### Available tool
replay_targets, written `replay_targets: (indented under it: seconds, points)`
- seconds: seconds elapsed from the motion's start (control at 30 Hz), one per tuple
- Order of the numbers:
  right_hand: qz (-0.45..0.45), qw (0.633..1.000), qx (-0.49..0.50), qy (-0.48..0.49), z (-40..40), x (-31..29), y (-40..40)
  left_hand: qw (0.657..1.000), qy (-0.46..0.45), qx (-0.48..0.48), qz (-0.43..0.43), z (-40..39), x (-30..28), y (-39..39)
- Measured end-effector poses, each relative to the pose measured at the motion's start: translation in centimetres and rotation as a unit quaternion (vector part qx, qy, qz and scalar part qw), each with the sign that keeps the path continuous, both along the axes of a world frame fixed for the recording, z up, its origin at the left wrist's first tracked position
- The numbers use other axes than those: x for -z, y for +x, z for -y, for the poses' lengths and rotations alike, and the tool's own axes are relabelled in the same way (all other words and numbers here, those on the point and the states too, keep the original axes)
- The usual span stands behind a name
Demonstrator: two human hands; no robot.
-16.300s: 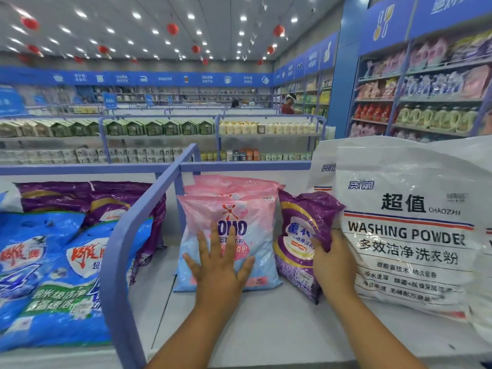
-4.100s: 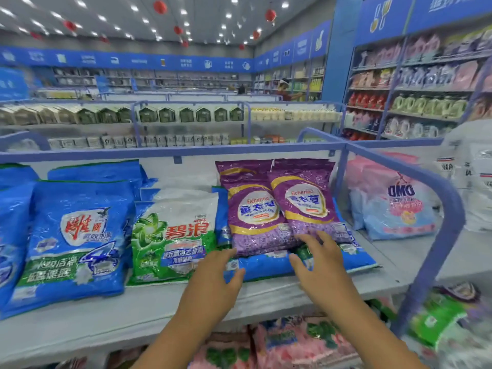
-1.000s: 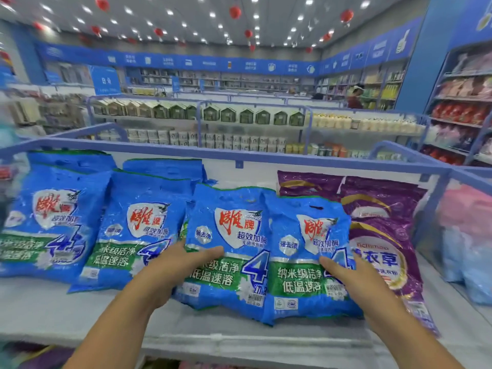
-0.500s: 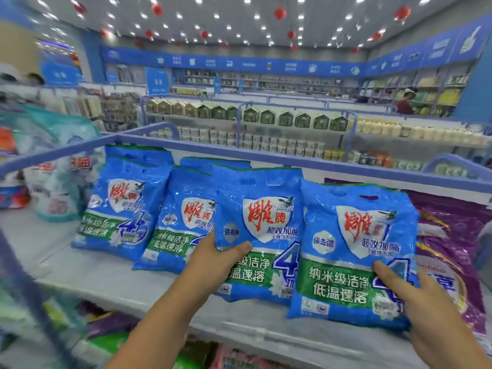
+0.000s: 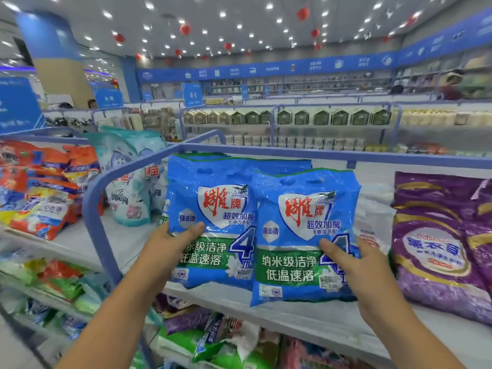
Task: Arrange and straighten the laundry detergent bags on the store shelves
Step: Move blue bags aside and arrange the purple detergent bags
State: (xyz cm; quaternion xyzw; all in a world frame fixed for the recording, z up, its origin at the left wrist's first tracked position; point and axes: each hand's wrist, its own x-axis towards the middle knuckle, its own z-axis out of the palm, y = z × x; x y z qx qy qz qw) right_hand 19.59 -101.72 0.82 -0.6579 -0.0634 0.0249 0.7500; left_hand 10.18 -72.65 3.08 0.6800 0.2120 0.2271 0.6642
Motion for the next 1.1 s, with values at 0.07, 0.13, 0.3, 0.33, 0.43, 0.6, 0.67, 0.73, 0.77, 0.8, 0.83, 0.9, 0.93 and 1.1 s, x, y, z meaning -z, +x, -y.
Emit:
replay_targets:
  seconds: [0.07,0.13,0.3,0.33,0.43,0.6,0.67,0.73,0.77,0.8,0.83,0.9,0.93,1.1]
  points:
    - [-0.011,1.000,0.000,0.007,-3.0,-0.1,0.0,1.000,-0.026,-0.002,0.013,-3.7,-0.1,0.6]
    - [-0.024,1.000,0.000,0.011,-6.1,-0.1,0.0,1.000,-0.025,0.014,0.008,-7.2,0.0,1.5]
    - [0.008,0.980,0.114,-0.164,-12.1,2.7,0.4,0.995,0.093,0.004,-0.046,-13.6,2.4,4.1]
    - [0.024,0.958,0.156,-0.240,-13.2,3.6,0.2,0.985,0.161,-0.018,-0.056,-14.3,3.2,4.5]
    - [0.039,0.939,0.203,-0.275,-14.9,5.1,-0.6,0.965,0.251,-0.064,-0.050,-14.5,4.7,5.2]
    - [0.066,0.902,0.220,-0.366,-15.8,3.7,-1.8,0.869,0.483,-0.099,0.045,-13.1,6.1,4.8]
    - [0.211,0.853,0.189,-0.437,-16.6,2.8,-3.3,0.812,0.573,-0.015,0.109,-12.4,6.9,4.9]
    - [0.291,0.792,0.085,-0.530,-17.8,3.3,-3.4,0.756,0.648,0.054,0.073,-11.8,8.3,5.9]
    - [0.306,0.765,0.058,-0.563,-18.3,4.2,-2.8,0.740,0.669,0.066,0.040,-11.8,8.9,6.5]
    - [0.310,0.751,0.053,-0.580,-18.7,5.0,-2.1,0.736,0.674,0.070,0.014,-11.8,9.3,7.0]
    - [0.303,0.746,0.064,-0.590,-19.2,5.8,-1.2,0.741,0.668,0.070,0.002,-11.8,9.4,7.5]
    - [0.287,0.742,0.091,-0.599,-19.9,6.2,0.4,0.750,0.658,0.061,0.004,-11.8,9.2,8.2]
    - [0.287,0.741,0.105,-0.599,-20.2,5.9,1.0,0.753,0.655,0.061,0.005,-11.7,9.0,8.5]
    - [0.298,0.728,0.128,-0.604,-20.7,5.8,1.2,0.749,0.659,0.067,0.006,-11.8,9.1,8.6]
